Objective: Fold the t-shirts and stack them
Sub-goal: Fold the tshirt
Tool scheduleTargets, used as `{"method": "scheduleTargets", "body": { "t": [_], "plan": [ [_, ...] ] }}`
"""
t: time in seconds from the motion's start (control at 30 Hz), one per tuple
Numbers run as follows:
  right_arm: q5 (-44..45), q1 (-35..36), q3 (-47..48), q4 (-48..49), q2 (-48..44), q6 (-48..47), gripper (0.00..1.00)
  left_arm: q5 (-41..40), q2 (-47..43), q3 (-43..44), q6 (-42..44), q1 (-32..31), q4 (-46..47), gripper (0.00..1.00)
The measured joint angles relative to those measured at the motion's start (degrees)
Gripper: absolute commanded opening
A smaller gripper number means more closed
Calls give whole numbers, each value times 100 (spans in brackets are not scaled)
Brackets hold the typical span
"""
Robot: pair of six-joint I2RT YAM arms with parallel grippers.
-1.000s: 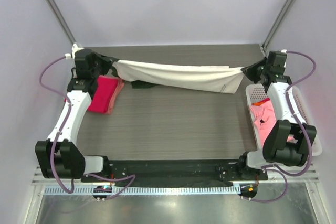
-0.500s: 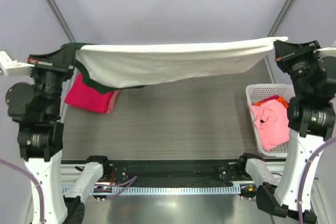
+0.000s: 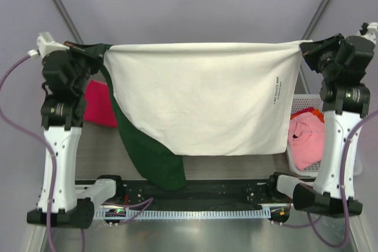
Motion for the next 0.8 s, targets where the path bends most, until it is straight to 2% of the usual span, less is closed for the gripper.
{"method": "scheduleTargets", "body": {
  "t": [0.13, 0.2, 0.4, 0.57, 0.7, 0.8],
  "plan": [
    [-144, 9, 13, 85, 966, 83, 1, 81, 1115, 66, -31, -20, 138, 0],
    [-229, 11, 192, 17, 1504, 125, 1, 149, 1705, 365, -50, -28, 85, 0],
    [-328, 35, 1589, -72, 2835, 210, 1, 389, 3136, 2284, -111, -44, 175, 0],
    [-487, 42, 3161, -24, 3429, 380, 1, 415, 3692, 3661, -31, -46, 470, 0],
    [-651, 37, 3399, 315, 3486, 487, 1, 422, 3713, 3547, 4, -17, 1193, 0],
    [-785, 35, 2675, 745, 3373, 533, 1, 433, 3591, 2651, 63, 4, 1766, 0]
  ]
}}
